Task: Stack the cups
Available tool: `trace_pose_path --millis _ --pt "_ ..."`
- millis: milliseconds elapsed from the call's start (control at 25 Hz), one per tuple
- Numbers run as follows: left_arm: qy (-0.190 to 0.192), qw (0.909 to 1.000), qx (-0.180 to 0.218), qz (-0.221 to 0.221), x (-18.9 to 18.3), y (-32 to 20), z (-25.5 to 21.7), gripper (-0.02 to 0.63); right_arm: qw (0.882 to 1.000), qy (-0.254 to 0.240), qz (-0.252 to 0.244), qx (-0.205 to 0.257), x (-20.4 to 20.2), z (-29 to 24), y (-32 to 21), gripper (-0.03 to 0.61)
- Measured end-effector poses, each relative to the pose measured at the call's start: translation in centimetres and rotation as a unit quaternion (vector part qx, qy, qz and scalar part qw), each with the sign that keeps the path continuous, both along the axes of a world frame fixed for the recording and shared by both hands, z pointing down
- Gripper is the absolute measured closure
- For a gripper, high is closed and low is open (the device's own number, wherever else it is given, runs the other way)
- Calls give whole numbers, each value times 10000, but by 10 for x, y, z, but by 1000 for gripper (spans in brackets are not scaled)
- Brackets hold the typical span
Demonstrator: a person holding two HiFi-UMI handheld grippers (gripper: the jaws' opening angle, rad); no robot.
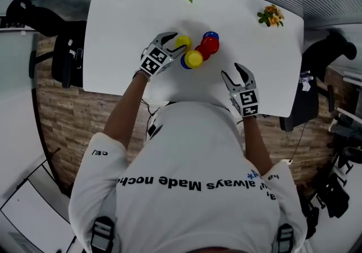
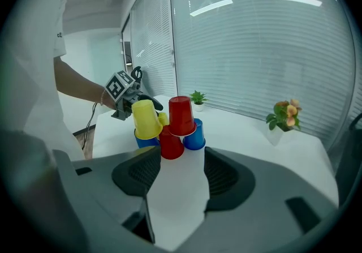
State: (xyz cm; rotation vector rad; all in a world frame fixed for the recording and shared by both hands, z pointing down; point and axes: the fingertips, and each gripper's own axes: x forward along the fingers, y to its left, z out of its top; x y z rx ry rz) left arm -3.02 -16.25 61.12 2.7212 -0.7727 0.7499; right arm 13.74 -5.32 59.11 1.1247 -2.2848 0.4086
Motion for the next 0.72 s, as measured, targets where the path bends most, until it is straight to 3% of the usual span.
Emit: trace_pose_path --millis 400,720 --pt "339 9987 -72 386 13 3 -5 350 9999 38 30 -92 3 4 1 327" --pt "120 9987 -133 478 15 4 11 351 9999 18 38 -107 -1 4 -2 328"
